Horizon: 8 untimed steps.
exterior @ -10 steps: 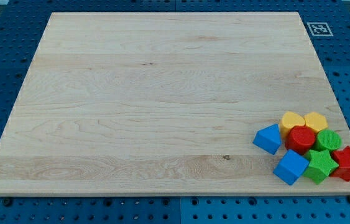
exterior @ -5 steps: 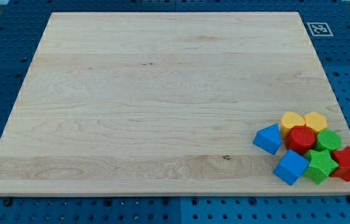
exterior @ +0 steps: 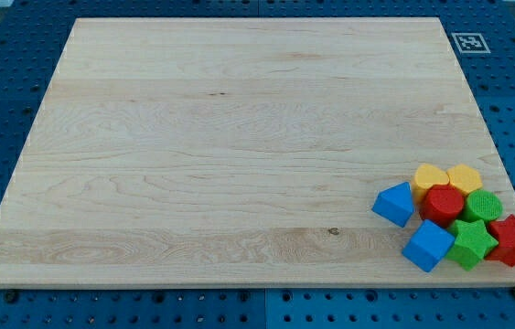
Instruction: Move red star and green star slightly up
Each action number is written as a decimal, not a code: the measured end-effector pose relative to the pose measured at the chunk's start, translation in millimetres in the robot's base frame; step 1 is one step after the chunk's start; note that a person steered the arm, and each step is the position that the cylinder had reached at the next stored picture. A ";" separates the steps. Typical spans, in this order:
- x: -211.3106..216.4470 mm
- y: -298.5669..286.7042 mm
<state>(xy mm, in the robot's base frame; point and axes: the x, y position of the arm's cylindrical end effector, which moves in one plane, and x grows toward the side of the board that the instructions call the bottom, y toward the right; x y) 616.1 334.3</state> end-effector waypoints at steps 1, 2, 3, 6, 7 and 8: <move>0.9 -8.9; -0.4 -25.9; 0.9 -45.0; 1.6 -82.1; 2.1 -97.1; 2.3 -106.2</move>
<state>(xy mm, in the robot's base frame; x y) 618.4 228.0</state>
